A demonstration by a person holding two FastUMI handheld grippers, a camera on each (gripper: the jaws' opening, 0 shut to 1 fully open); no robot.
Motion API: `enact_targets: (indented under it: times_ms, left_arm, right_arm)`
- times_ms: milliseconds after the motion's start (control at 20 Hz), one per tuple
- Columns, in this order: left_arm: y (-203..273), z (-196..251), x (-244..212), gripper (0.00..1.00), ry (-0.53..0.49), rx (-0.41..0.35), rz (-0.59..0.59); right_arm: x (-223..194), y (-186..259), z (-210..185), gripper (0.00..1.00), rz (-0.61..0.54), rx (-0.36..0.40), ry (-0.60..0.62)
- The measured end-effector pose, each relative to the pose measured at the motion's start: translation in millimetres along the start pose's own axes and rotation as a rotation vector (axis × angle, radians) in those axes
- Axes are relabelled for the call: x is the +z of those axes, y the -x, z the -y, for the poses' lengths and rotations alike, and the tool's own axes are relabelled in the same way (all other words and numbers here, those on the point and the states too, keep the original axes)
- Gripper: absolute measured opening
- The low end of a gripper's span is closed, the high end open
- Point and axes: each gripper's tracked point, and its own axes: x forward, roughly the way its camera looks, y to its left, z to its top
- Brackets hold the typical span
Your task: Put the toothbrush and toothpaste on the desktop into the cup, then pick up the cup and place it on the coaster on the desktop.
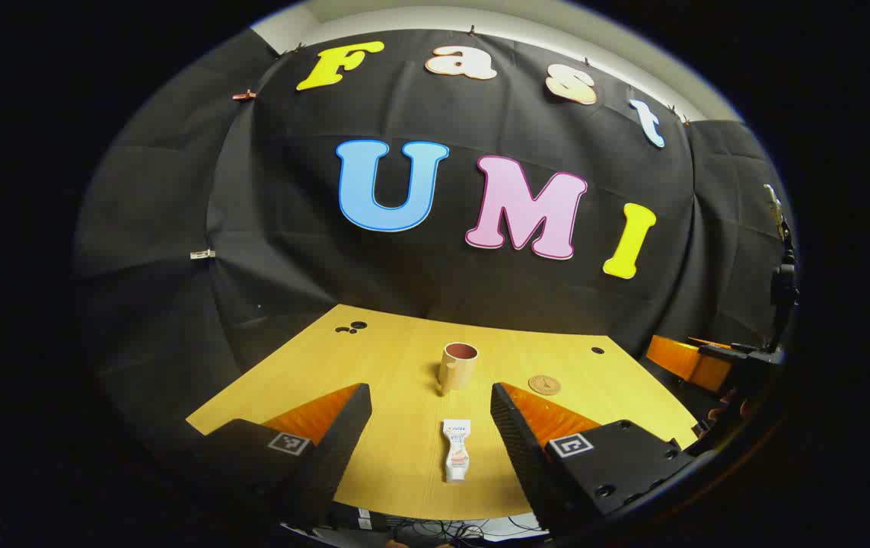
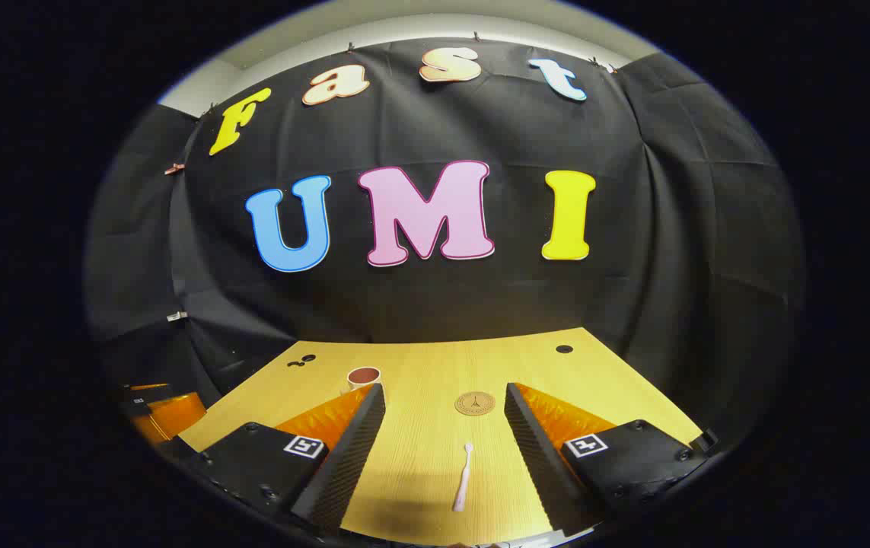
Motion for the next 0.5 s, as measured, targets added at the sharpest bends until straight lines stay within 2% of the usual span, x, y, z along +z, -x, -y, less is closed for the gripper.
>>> enact_targets:
  times_ms: [50, 100, 150, 300, 500]
  left_arm:
    - [-4.8, 2.0, 2.2, 0.98, -0.001, -0.005, -0.001]
    - [-8.3, 3.6, 2.0, 0.93, -0.001, -0.009, -0.002]
    - [-12.7, 4.9, 2.2, 0.98, -0.001, -0.009, -0.007]
    - [-21.9, 10.0, 0.6, 0.98, -0.01, -0.019, -0.018]
    - [-32.0, 17.0, -2.5, 0.98, -0.028, -0.032, -0.028]
  right_arm:
    - [-2.1, -4.2, 4.2, 0.98, -0.01, -0.01, 0.0]
    - [-3.8, -7.4, 8.7, 0.98, -0.016, -0.018, -0.002]
    - [-4.7, -11.4, 13.5, 0.98, -0.022, -0.03, -0.004]
    - [-8.4, -21.0, 26.0, 0.98, -0.039, -0.061, -0.027]
    - [-10.3, -28.8, 32.0, 0.98, -0.048, -0.062, -0.026]
